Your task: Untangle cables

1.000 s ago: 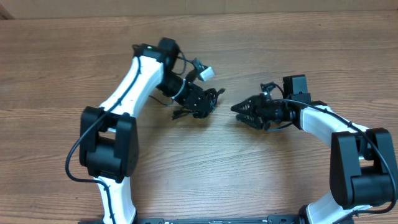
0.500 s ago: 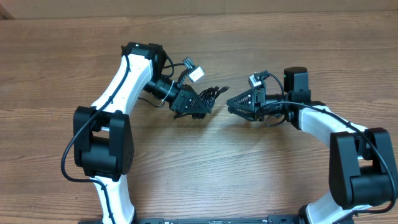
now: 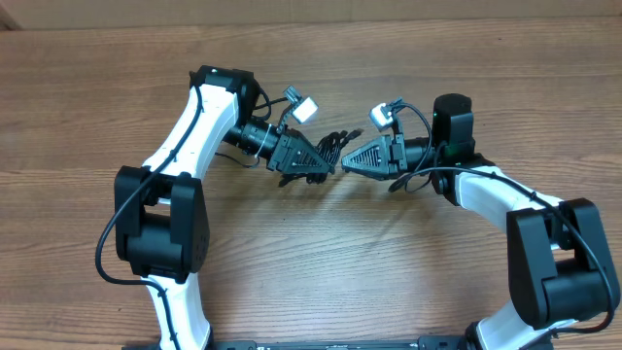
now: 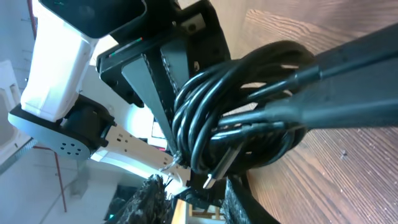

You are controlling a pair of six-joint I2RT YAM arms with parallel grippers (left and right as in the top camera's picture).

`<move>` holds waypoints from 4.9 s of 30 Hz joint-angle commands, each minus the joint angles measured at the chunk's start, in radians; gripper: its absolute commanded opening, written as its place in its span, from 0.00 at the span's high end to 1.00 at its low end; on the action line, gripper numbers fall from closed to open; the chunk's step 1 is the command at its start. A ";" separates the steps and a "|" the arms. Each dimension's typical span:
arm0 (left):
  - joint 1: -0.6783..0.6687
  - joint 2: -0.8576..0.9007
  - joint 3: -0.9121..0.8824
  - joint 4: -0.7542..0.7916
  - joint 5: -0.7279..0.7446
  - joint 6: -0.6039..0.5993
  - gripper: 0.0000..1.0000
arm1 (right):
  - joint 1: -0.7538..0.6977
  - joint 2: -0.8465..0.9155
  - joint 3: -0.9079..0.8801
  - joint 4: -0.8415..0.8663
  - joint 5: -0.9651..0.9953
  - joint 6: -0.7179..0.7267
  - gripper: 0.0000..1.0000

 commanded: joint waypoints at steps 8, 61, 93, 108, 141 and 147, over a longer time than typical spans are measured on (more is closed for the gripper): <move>-0.005 -0.005 0.021 -0.019 0.206 0.101 0.96 | 0.014 0.008 -0.003 0.020 0.046 0.061 0.66; -0.039 -0.005 0.021 -0.032 0.004 0.101 0.96 | 0.050 0.008 -0.003 -0.315 0.433 -0.096 0.96; -0.039 -0.005 -0.103 0.473 -0.400 -0.356 0.96 | 0.113 0.008 -0.003 -0.521 0.928 -0.084 0.96; 0.022 -0.005 -0.103 0.543 -0.868 -0.812 0.96 | 0.113 0.008 -0.003 -0.529 0.956 -0.058 0.96; 0.069 -0.005 -0.105 0.526 -0.975 -0.911 0.96 | 0.114 0.008 -0.003 -0.554 1.006 -0.001 0.35; 0.068 -0.005 -0.105 0.526 -0.968 -0.911 0.96 | 0.114 0.008 -0.003 -0.554 0.988 -0.001 0.00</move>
